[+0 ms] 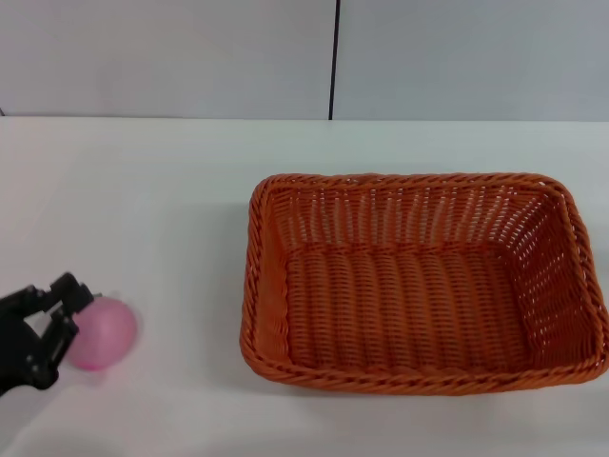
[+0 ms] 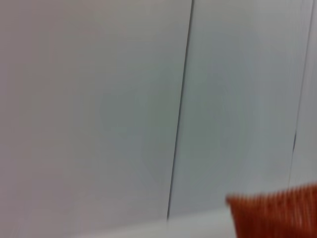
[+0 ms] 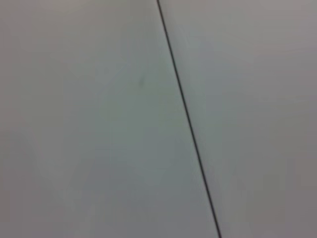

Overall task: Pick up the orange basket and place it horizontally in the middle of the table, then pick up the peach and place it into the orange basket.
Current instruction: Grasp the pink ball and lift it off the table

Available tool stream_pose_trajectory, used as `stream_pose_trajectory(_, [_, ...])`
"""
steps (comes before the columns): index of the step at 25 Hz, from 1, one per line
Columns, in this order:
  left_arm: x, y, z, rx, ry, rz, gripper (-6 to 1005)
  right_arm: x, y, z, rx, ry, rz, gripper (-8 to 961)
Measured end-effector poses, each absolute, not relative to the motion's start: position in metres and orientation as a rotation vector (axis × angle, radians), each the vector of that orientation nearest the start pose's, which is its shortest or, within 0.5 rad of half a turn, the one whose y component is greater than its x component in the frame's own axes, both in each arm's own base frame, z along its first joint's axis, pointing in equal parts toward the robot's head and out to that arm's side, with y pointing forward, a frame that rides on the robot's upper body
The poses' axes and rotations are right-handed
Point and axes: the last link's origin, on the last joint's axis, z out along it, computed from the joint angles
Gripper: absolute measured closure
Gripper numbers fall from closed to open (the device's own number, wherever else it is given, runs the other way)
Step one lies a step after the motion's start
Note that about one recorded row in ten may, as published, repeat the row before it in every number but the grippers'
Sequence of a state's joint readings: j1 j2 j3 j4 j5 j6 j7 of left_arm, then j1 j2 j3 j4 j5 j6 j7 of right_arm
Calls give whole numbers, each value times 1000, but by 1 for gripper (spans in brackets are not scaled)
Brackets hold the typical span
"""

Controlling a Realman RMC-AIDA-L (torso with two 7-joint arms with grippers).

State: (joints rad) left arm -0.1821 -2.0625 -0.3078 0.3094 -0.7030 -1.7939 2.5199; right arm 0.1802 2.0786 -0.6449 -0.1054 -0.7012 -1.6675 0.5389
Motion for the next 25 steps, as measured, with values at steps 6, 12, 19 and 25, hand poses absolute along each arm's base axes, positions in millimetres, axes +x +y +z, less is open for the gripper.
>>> stream_pose_trajectory(6, [-354, 182, 16, -2114, -477, -976, 806, 375, 213, 69, -1245, 486, 1016, 523])
stream_pose_trajectory(12, [-364, 186, 14, -2146, -531, -887, 986, 376, 210, 66, -1242, 499, 1019, 523])
stream_pose_trajectory(19, [-384, 172, 28, -2141, -750, -828, 776, 374, 211, 64, -1257, 498, 1025, 523])
stream_pose_trajectory(25, [-383, 170, 21, -2281, -839, -799, 630, 372, 215, 63, -1263, 496, 1030, 523])
